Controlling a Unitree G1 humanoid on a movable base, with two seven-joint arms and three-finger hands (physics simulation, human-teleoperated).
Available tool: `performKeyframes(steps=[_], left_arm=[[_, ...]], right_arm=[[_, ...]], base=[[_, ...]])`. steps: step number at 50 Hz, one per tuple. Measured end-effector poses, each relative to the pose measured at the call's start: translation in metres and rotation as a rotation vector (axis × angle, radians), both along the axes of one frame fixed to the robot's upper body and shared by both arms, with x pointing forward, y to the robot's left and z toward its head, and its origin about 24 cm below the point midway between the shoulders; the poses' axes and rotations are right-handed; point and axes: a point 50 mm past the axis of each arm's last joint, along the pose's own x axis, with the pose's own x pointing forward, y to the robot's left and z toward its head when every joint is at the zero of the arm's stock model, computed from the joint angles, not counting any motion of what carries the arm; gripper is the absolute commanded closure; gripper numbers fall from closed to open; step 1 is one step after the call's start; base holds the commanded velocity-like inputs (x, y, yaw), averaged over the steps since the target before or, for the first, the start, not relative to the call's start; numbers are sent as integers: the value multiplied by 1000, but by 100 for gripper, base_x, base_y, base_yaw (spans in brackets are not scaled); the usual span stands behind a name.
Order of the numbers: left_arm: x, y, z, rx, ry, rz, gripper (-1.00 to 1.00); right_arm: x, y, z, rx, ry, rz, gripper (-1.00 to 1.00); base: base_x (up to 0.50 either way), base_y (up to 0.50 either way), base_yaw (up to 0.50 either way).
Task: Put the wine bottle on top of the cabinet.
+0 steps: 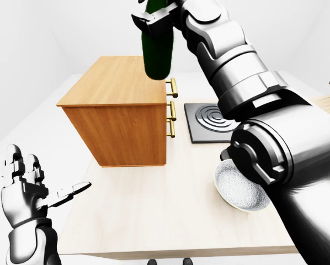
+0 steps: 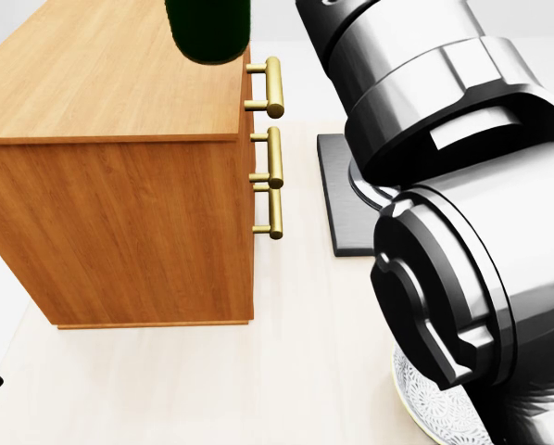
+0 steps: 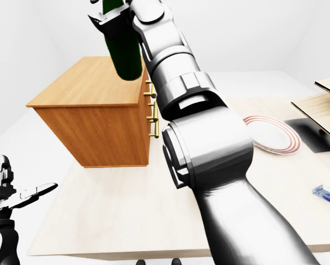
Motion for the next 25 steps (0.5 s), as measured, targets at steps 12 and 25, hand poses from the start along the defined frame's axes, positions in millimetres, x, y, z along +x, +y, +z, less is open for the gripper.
performKeyframes(steps=[12,25], left_arm=[[-1,0,0,-1,1,1,-100],[-2,2,-1,-2,3,3,-100]], right_arm=[[-1,6,-4,2,13,23,93],[1,10,-10,2,28,33,93]], base=[[0,0,0],[0,0,0]])
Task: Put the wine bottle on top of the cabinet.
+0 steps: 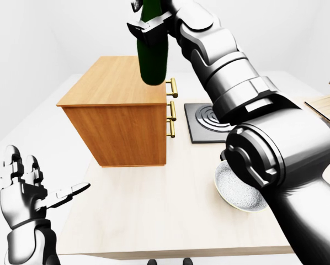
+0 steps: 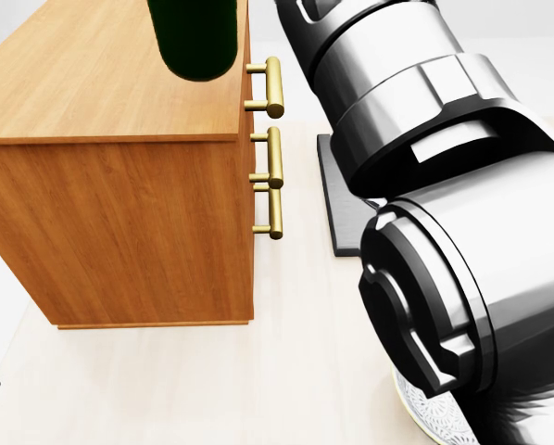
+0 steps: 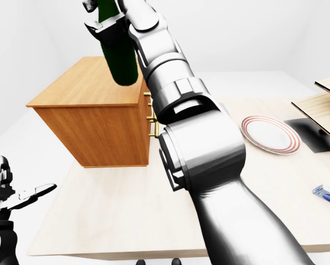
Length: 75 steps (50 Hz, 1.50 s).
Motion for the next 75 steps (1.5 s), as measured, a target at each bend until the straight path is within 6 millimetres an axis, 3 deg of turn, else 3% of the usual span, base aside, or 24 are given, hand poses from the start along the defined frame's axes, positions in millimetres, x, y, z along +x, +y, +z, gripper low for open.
performKeyframes(steps=[26,66,67,69,70,71,75], left_arm=[[-1,2,-6,-13,24,6,-100],[-1,4,-11,-24,44,8,-100],[-1,4,-11,-24,44,8,-100],[-1,4,-12,-25,46,8,-100],[-1,4,-12,-25,46,8,-100],[-1,4,-12,-26,47,8,-100],[-1,4,-12,-26,48,7,-100]], right_arm=[[3,6,-16,-14,41,21,92],[1,10,-14,-41,26,46,88],[1,10,-14,-40,26,45,85],[1,10,-15,-37,27,43,47],[1,10,-15,-32,29,42,-67],[1,10,-15,-23,32,43,-100],[1,9,-15,5,39,41,-100]], base=[[0,0,0],[0,0,0],[0,0,0],[0,0,0],[0,0,0],[0,0,0],[0,0,0]])
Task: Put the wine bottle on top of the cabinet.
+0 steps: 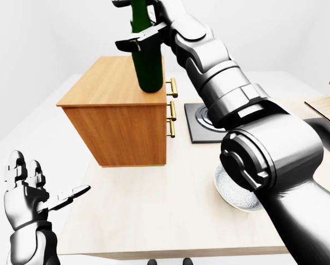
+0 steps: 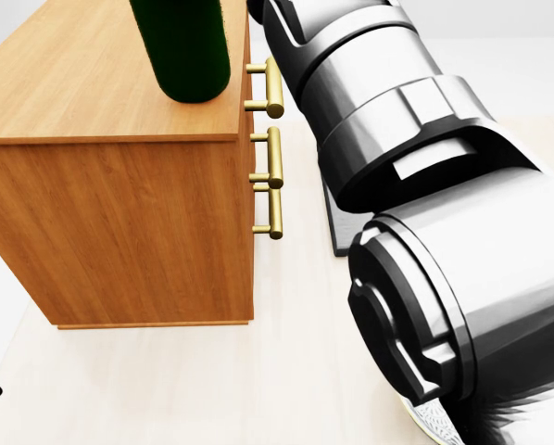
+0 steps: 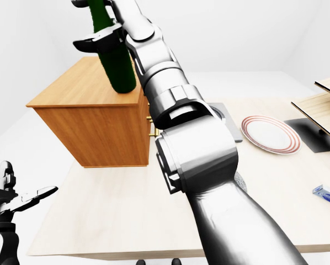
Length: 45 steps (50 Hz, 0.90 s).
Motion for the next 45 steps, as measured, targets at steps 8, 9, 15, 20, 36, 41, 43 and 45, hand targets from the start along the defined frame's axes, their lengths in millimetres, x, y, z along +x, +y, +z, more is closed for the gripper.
performKeyframes(steps=[8,9,15,20,36,41,43,45], left_arm=[[0,0,0,-1,1,-1,-100],[0,0,0,-1,1,-2,-100],[0,-1,0,0,0,-2,-100],[0,-1,0,1,0,-3,-100],[1,-2,1,3,-2,-5,-100],[1,-2,1,3,-3,-6,-100],[1,-2,1,3,-3,-6,-100],[1,-2,1,3,-4,-6,-100]], right_arm=[[0,-1,1,29,4,-9,-100],[0,-2,2,31,4,-11,-100],[0,-2,2,41,6,-15,-100],[0,-3,2,46,6,-17,-100],[0,-4,4,54,4,-23,-100],[1,-5,5,57,2,-27,-100],[1,-5,5,59,1,-31,-100],[1,-6,6,62,-1,-36,-100]], base=[[0,0,0],[0,0,0],[0,0,0],[0,0,0],[0,0,0],[0,0,0],[0,0,0],[0,0,0]])
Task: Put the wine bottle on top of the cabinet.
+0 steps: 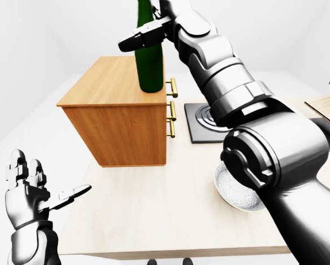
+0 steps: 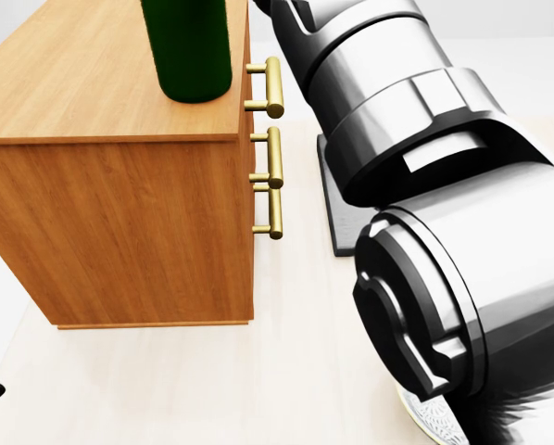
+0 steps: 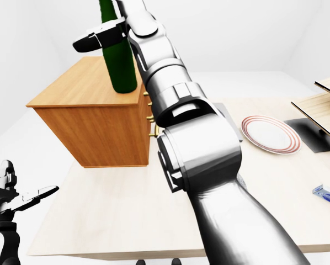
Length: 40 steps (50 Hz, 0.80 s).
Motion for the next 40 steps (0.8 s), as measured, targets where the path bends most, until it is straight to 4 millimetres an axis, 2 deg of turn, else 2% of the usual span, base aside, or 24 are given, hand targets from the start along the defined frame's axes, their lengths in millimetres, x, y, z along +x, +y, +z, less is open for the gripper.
performKeyframes(steps=[28,40], left_arm=[[2,-3,8,17,-29,-8,-100],[2,-5,11,23,-41,-11,-100]], right_arm=[[-2,-15,20,31,-53,-71,-100],[-7,-24,40,47,-103,-102,-100]], base=[[0,0,0],[0,0,0]])
